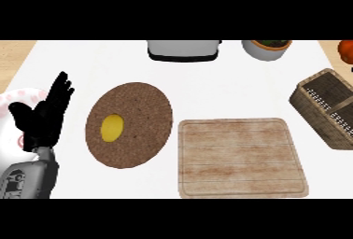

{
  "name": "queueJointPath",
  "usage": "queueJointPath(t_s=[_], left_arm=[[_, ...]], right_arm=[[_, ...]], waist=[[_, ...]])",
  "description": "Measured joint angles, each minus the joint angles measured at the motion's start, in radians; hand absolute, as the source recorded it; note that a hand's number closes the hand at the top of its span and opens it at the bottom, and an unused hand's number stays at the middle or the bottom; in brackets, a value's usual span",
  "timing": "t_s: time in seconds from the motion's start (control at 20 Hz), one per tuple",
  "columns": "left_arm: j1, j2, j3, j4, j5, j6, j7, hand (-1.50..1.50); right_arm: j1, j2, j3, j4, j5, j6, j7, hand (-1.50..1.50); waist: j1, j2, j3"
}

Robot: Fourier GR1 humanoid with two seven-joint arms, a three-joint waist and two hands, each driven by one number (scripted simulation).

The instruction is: Pick the squash from the cutting board and place it in the basket

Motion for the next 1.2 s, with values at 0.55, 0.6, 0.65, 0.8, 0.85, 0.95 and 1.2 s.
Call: queueJointPath(t_s=[0.55,0.6,0.65,0.8,0.85,0.95,1.2], left_arm=[[0.01,-0.002,0.002,-0.006,-0.001,-0.001,-0.011,0.0],[0.016,0.0,0.006,-0.01,0.004,-0.007,-0.01,0.0],[0.002,0.005,0.006,-0.019,0.004,-0.005,0.014,0.0],[0.002,0.005,0.006,-0.02,0.004,-0.006,0.018,0.0],[0.014,0.012,0.014,-0.034,0.014,-0.015,0.021,0.0],[0.013,-0.004,0.003,-0.017,0.001,-0.002,0.002,0.0],[-0.006,-0.004,0.0,-0.016,-0.001,0.0,0.021,0.0]], right_arm=[[0.015,0.008,-0.026,0.068,0.0,0.011,-0.035,1.5],[0.01,0.007,-0.029,0.077,-0.001,0.017,-0.036,1.5],[0.02,0.01,-0.031,0.073,-0.003,0.019,-0.035,1.5],[0.019,0.025,-0.035,0.079,-0.005,0.026,-0.027,1.5],[0.017,0.028,-0.037,0.078,-0.007,0.034,-0.02,1.5],[0.011,0.031,-0.052,0.091,-0.018,0.037,-0.015,1.5],[0.003,0.024,-0.078,0.14,-0.03,0.059,0.019,1.5]], waist=[[-0.001,-0.001,0.0],[0.0,0.0,0.0],[-0.001,-0.001,0.0],[-0.001,-0.001,0.0],[0.0,-0.001,0.0],[0.0,0.0,0.0],[0.003,0.001,0.0]])
